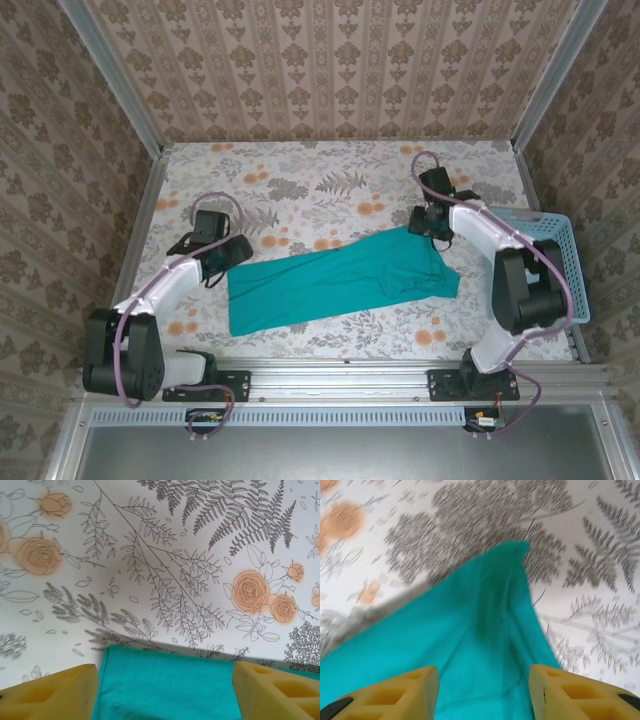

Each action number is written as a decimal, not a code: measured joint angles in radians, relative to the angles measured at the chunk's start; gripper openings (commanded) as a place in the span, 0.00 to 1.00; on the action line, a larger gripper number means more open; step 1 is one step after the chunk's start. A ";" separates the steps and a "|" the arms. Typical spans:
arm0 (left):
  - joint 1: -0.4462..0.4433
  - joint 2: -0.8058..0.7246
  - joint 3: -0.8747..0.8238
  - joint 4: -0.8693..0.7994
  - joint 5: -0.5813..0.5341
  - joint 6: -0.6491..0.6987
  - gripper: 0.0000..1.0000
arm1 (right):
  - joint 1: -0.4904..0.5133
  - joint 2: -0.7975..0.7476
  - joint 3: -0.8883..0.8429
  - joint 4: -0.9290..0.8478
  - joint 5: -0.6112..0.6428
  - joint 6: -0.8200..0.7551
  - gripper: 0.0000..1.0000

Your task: Fold the inside-out t-shirt

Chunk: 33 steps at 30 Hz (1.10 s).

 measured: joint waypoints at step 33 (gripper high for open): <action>0.033 0.152 0.010 0.018 0.085 -0.003 0.10 | 0.111 -0.212 -0.380 0.040 0.073 0.140 0.54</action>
